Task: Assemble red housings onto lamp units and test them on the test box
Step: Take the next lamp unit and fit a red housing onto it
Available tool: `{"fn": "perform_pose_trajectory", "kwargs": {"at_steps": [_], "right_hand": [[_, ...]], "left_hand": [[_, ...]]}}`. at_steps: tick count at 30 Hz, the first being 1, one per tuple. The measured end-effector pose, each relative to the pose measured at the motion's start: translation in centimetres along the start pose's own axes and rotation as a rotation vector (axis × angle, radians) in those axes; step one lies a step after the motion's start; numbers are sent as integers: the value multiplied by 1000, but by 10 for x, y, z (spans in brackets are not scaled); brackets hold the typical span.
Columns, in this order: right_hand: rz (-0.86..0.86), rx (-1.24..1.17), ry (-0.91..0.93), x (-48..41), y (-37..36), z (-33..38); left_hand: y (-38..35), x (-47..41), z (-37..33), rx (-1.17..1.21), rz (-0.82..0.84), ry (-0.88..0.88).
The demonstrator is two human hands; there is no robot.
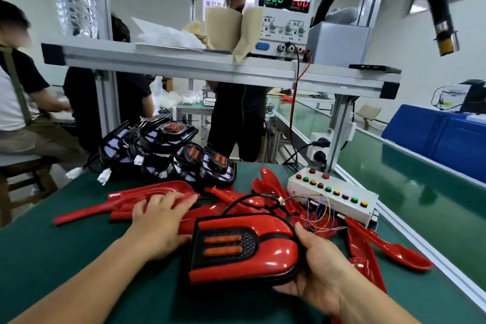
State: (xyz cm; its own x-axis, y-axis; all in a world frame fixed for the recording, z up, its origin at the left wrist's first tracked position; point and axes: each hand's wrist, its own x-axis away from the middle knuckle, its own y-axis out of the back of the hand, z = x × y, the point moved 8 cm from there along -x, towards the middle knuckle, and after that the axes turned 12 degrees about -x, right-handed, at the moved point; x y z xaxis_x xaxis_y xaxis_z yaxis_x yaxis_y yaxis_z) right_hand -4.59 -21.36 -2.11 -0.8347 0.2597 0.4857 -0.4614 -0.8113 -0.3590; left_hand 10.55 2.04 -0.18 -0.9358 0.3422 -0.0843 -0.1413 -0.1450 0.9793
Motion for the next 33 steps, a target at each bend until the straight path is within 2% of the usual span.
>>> {"fn": "perform_pose_trajectory", "kwargs": {"at_steps": [6,11,15,19,22,24,28,31,33], "right_hand": [[-1,119,-47,10,7,-14],[7,483,-30,11,16,-4],[11,771,90,2,22,17],[-17,934,320,-9,20,61],[-122,1024,683,-14,8,116],[-189,1114,874,-12,-7,140],[-188,1122,998,-7,-21,146],[-39,1093,1004,8,-16,139],[224,1088,886,27,-15,122]], "left_hand": [[4,4,2,4,77,-58],[11,11,1,-29,152,-97],[19,12,0,26,206,-147],[45,-7,7,185,107,-169],[62,-33,19,355,13,-70],[64,-46,22,388,7,14],[69,-56,3,444,13,5],[86,-48,-12,524,-81,-80],[95,-36,-20,546,-113,-132]]}}
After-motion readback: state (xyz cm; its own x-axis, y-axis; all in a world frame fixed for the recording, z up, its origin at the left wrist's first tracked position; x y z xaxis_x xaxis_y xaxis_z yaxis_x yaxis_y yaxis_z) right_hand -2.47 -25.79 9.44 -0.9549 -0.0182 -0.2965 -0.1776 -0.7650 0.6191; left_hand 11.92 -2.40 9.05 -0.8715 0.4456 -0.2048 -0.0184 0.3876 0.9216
